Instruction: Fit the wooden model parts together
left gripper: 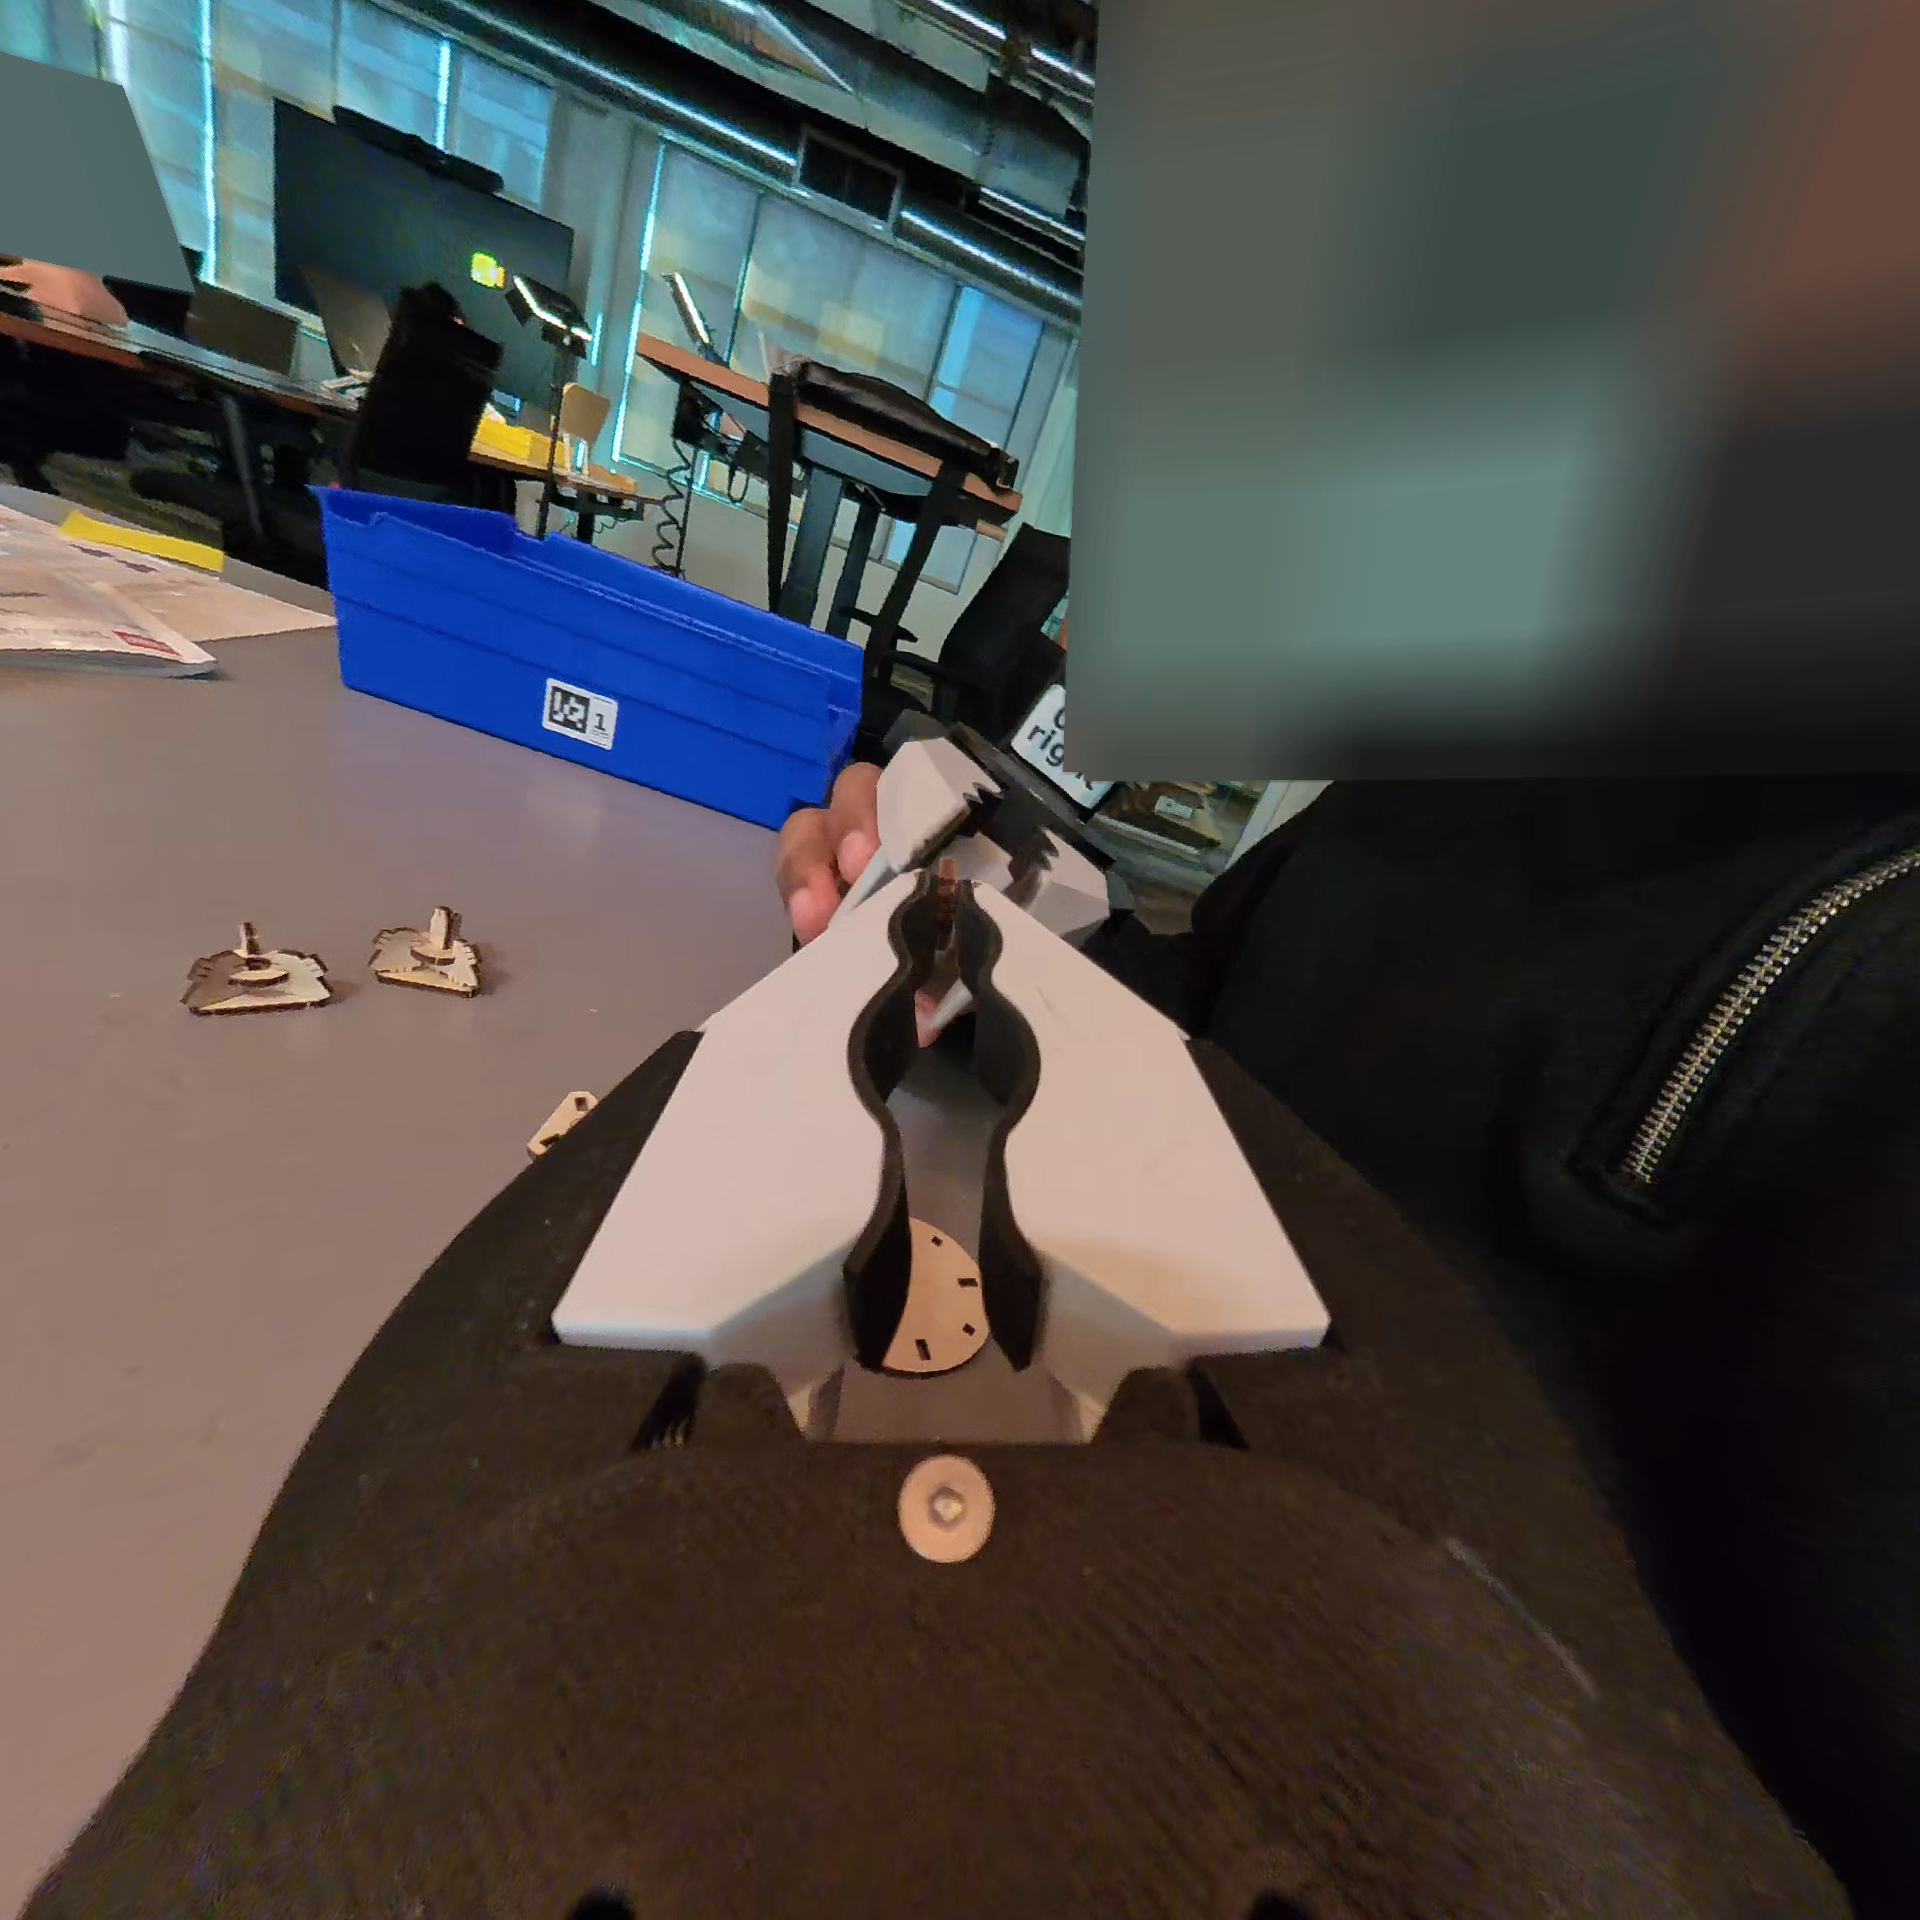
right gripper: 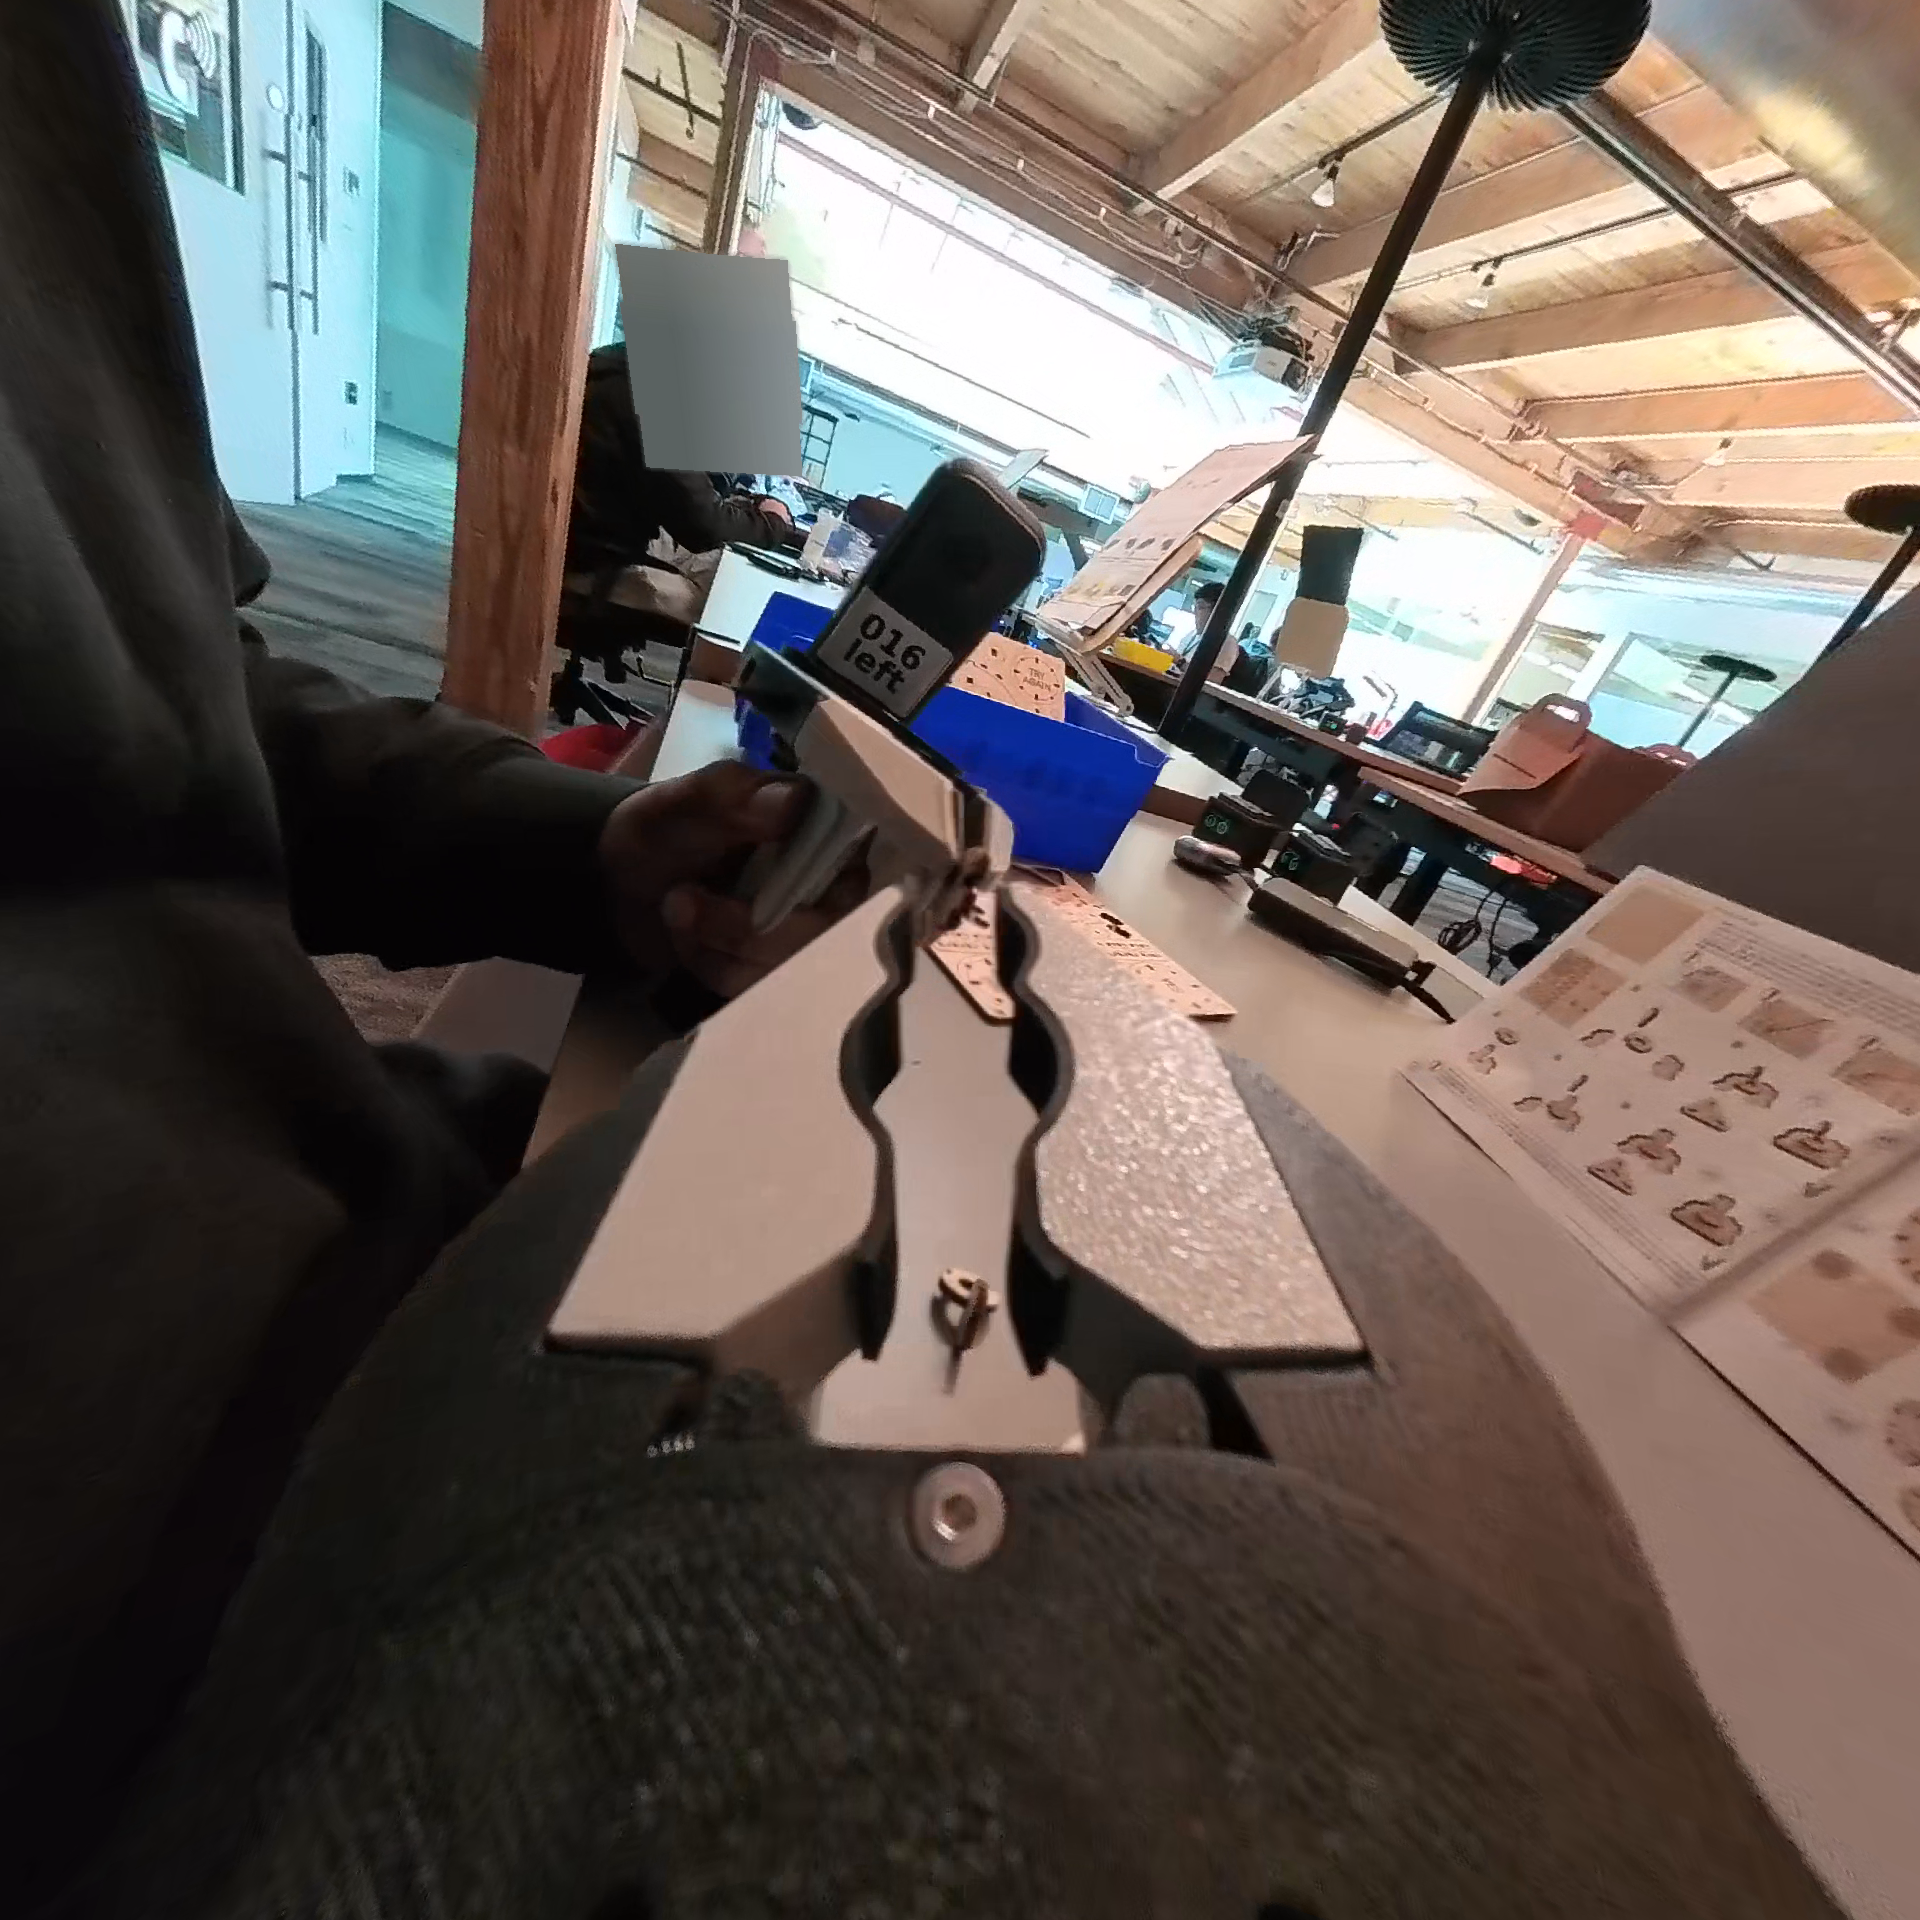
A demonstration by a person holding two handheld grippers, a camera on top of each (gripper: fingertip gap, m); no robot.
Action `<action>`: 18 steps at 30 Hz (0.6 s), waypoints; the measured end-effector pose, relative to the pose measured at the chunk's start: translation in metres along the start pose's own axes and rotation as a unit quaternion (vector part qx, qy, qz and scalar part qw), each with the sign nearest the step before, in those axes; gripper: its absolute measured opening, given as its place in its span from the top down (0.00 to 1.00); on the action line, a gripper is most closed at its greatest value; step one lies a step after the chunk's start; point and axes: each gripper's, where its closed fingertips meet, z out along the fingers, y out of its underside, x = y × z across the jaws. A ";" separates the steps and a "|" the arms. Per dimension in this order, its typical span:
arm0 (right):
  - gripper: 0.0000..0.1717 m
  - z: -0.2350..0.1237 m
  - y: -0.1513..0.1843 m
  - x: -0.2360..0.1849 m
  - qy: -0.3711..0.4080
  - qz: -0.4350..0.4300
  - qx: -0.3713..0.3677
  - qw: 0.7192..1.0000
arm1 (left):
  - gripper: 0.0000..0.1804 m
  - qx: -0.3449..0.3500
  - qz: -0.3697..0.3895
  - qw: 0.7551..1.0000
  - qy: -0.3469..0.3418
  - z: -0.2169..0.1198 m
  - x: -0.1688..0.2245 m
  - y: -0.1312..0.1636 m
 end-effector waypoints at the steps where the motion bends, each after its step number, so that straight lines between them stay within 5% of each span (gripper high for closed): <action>1: 0.88 -0.001 0.001 0.002 0.007 -0.004 -0.002 1.000 | 1.00 0.007 -0.006 1.000 -0.004 -0.002 -0.002 -0.002; 6: 0.84 -0.003 0.000 0.008 0.023 -0.011 -0.003 1.000 | 1.00 -0.003 -0.058 0.998 -0.022 -0.007 -0.018 0.002; 12: 0.76 -0.002 0.026 -0.009 -0.026 -0.078 -0.085 0.993 | 1.00 -0.057 -0.258 0.963 0.053 -0.001 -0.018 0.028; 18: 0.88 -0.005 0.032 -0.018 -0.052 -0.099 -0.094 0.989 | 1.00 -0.092 -0.283 0.952 0.067 0.003 -0.012 0.041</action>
